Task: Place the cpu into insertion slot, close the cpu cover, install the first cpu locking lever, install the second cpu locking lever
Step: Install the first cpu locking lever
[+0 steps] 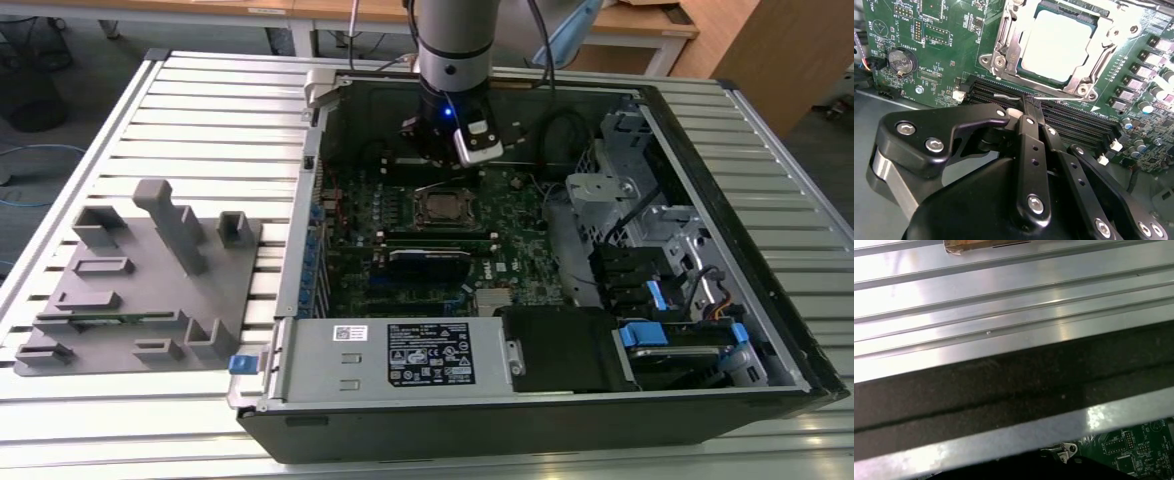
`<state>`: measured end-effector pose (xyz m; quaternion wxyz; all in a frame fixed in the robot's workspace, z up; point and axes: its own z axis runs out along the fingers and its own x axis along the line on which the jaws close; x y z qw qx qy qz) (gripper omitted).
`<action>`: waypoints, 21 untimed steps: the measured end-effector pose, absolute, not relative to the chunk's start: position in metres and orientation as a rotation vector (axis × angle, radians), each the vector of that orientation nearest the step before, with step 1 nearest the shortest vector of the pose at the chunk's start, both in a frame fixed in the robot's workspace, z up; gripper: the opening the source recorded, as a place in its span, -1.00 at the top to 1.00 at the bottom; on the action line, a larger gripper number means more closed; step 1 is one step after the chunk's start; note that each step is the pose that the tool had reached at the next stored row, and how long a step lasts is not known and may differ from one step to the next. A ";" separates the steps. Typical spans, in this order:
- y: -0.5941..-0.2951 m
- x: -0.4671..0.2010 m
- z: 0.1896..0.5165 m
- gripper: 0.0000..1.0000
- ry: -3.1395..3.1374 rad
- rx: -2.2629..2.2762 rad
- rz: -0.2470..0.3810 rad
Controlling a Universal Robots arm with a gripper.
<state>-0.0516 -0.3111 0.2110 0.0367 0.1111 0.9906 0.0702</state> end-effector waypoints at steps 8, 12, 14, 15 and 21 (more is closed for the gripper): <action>-0.311 -0.052 0.209 0.79 3.042 0.341 0.215; -0.310 -0.052 0.208 0.79 3.042 0.341 0.215; -0.310 -0.052 0.207 0.79 3.042 0.341 0.215; -0.310 -0.052 0.207 0.79 3.042 0.341 0.215; -0.310 -0.052 0.206 0.79 3.042 0.341 0.214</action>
